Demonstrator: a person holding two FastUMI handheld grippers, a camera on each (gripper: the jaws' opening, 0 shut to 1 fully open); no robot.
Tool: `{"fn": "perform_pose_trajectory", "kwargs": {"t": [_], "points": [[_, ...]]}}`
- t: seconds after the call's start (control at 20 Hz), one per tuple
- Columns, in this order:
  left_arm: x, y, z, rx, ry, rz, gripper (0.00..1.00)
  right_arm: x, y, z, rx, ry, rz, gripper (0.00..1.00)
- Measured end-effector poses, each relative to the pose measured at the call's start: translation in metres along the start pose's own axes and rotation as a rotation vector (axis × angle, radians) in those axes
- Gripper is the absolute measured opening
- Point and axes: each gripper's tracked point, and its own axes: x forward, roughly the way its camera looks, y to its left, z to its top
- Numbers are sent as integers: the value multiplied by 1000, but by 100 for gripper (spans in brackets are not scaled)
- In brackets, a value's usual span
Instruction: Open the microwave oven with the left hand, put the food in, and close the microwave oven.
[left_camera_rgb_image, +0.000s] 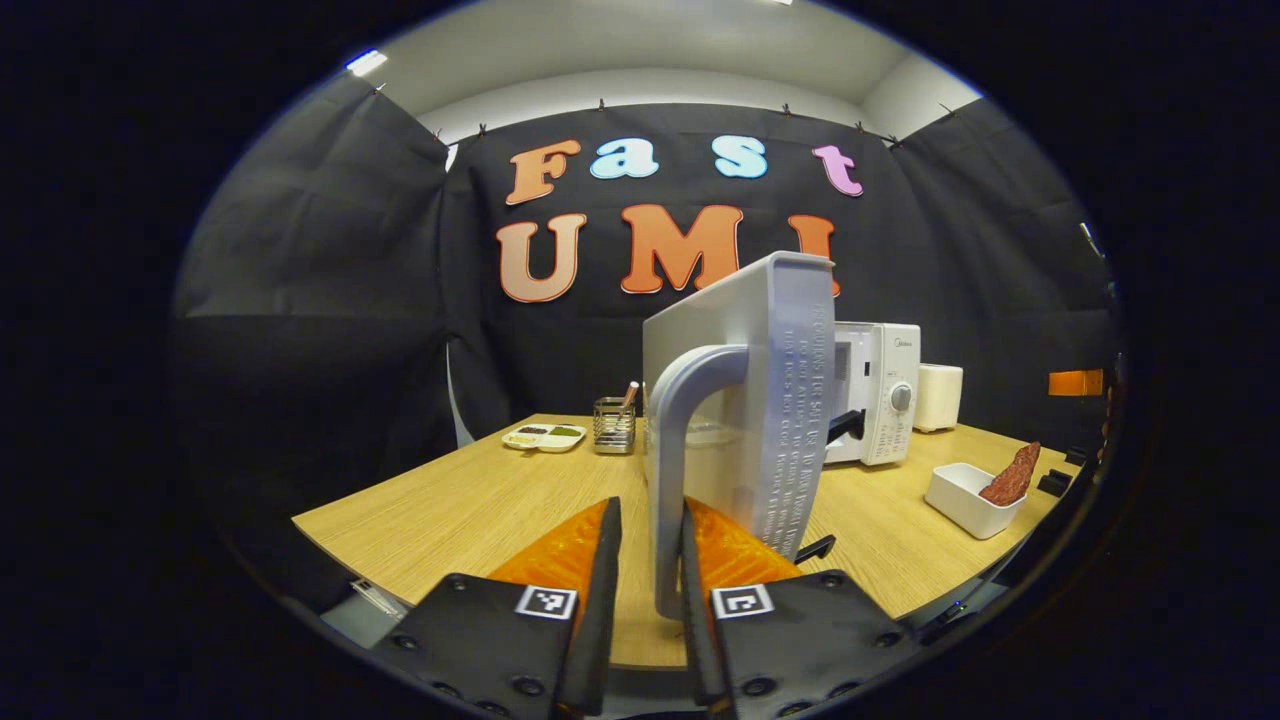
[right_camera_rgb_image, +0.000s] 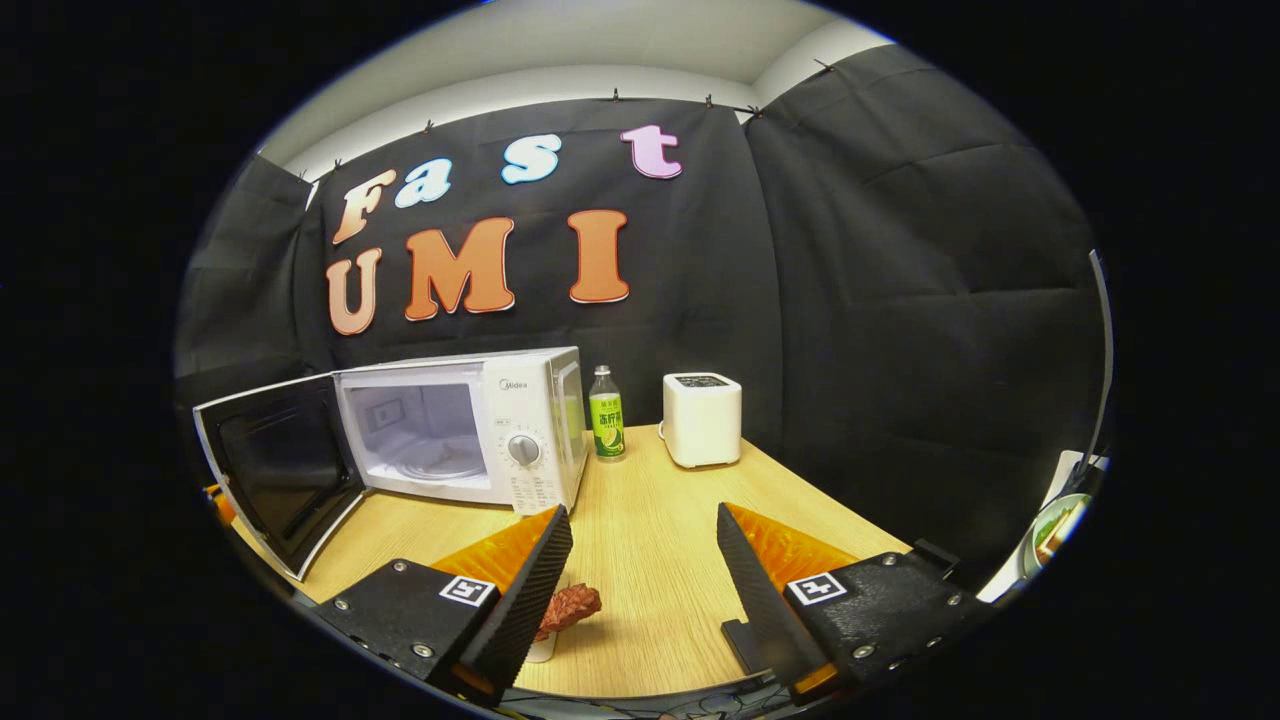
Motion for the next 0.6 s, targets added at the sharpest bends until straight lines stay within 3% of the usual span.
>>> {"fn": "perform_pose_trajectory", "kwargs": {"t": [0.15,0.25,0.3,0.35,0.5,0.55,0.6], "points": [[-6,19,0,32,-11,24,58,1,-3,-10,-1,21,-17,91],[-11,24,-4,31,-2,18,67,3,-1,-19,0,43,-22,91],[-14,28,-7,48,0,17,77,4,-1,-23,3,57,-25,91],[-18,32,-7,71,-4,24,74,5,2,-28,4,68,-20,92],[-24,59,-14,127,14,83,78,8,8,-40,23,102,-13,91],[-27,66,-13,126,14,97,72,9,9,-46,33,116,-7,91],[-30,74,-11,127,10,106,72,10,13,-50,46,130,1,91]]}}
